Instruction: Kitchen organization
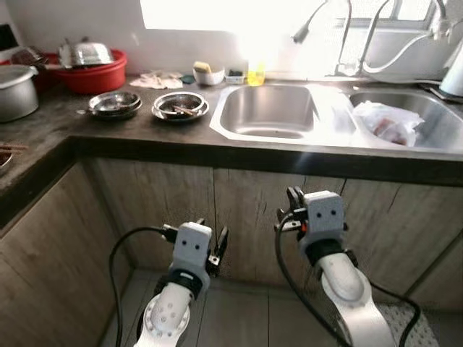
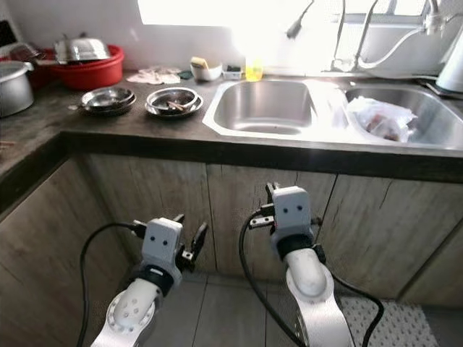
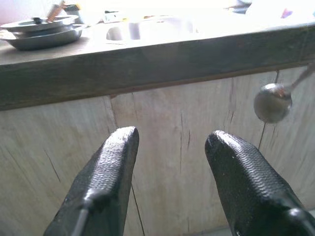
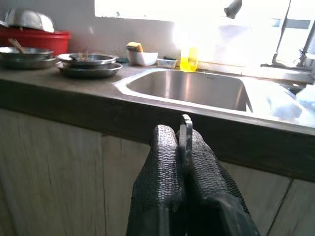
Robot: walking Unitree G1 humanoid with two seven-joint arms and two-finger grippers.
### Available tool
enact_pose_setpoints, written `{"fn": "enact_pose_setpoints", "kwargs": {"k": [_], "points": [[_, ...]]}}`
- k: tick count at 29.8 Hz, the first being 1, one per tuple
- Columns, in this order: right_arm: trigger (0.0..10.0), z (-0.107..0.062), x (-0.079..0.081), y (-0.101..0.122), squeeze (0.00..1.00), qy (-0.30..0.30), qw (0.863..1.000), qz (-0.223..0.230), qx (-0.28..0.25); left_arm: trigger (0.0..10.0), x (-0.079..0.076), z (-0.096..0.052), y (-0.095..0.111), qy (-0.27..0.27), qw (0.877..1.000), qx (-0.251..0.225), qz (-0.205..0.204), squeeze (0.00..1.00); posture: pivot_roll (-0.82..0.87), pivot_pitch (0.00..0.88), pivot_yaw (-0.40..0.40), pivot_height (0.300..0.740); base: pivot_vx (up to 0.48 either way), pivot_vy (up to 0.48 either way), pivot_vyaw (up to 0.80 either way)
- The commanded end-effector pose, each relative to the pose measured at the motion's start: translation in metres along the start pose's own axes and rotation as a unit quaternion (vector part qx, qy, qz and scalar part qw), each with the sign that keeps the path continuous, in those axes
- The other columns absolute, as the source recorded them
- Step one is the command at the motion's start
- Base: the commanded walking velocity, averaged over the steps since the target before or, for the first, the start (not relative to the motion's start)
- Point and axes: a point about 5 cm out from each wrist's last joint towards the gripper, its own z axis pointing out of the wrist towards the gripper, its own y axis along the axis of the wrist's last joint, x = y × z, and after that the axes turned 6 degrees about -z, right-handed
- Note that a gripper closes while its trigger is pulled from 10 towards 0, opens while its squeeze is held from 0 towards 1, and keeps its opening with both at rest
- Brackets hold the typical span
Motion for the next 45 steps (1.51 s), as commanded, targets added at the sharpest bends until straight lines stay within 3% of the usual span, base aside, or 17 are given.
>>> {"fn": "enact_pose_setpoints", "kwargs": {"k": [1, 14, 24, 35, 45], "points": [[10.0, -0.001, -0.008, 0.002, 0.0, -0.011, 1.0, -0.003, -0.008, 10.0, -0.006, 0.001, 0.002, -0.009, 1.0, -0.003, -0.004, 0.0, 0.02, 0.008, 0.02, 0.74, 0.281, -0.386, 0.0], [10.0, 0.008, -0.009, 0.019, 0.0, -0.005, 0.999, 0.012, -0.047, 10.0, 0.002, 0.005, 0.01, 0.021, 1.0, -0.017, -0.012, 0.0, 0.02, 0.004, 0.016, 0.74, 0.088, -0.059, 0.0], [10.0, 0.023, -0.012, 0.05, 0.0, 0.008, 0.994, 0.014, -0.111, 10.0, 0.014, 0.014, 0.026, 0.045, 0.998, -0.045, -0.007, 0.0, 0.02, 0.0, 0.014, 0.74, 0.0, 0.0, 0.0], [10.0, 0.044, -0.022, 0.082, 0.0, 0.011, 0.984, 0.019, -0.177, 10.0, 0.023, 0.019, 0.038, 0.067, 0.995, -0.07, 0.006, 0.0, 0.03, 0.001, 0.004, 0.74, 0.131, 0.0, 0.57], [10.0, 0.048, -0.021, 0.082, 0.0, 0.018, 0.983, 0.023, -0.18, 10.0, 0.026, 0.019, 0.039, 0.073, 0.995, -0.07, 0.009, 0.0, 0.03, 0.007, 0.007, 0.74, 0.393, 0.0, 0.0]]}}
